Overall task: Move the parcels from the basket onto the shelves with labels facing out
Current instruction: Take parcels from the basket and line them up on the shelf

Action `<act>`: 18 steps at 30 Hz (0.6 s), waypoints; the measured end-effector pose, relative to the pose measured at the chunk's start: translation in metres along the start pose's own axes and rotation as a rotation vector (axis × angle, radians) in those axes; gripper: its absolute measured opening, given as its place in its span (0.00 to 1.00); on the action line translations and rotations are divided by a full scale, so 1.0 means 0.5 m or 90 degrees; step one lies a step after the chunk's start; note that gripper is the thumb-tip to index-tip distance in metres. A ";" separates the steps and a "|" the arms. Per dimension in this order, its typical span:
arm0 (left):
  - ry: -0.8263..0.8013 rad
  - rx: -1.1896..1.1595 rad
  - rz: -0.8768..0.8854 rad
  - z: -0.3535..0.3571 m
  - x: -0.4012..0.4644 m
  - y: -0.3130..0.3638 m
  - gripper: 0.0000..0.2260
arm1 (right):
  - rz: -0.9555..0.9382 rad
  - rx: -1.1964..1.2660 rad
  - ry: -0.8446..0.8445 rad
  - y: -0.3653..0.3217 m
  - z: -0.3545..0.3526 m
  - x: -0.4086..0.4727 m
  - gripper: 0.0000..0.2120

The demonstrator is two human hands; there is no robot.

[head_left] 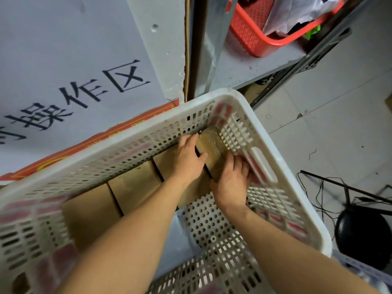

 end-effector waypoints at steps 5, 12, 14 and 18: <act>-0.017 -0.084 0.012 -0.035 -0.058 0.017 0.23 | -0.001 0.023 -0.007 0.012 -0.063 -0.050 0.58; -0.021 -0.222 -0.039 -0.160 -0.208 0.061 0.27 | 0.035 0.222 -0.028 0.027 -0.228 -0.136 0.52; -0.037 -0.232 -0.112 -0.188 -0.260 0.044 0.32 | 0.051 0.336 -0.092 0.017 -0.259 -0.163 0.48; -0.095 -0.319 -0.272 -0.225 -0.367 -0.008 0.45 | 0.097 0.632 -0.270 -0.044 -0.309 -0.231 0.32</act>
Point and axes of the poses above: each hand's wrist, its own x-axis towards the middle knuckle, its own z-axis out of the palm, y = z × x, the point moved 8 cm from there along x, towards the middle knuckle, and after that the axes turned 6 degrees about y, right-handed, at the moved point
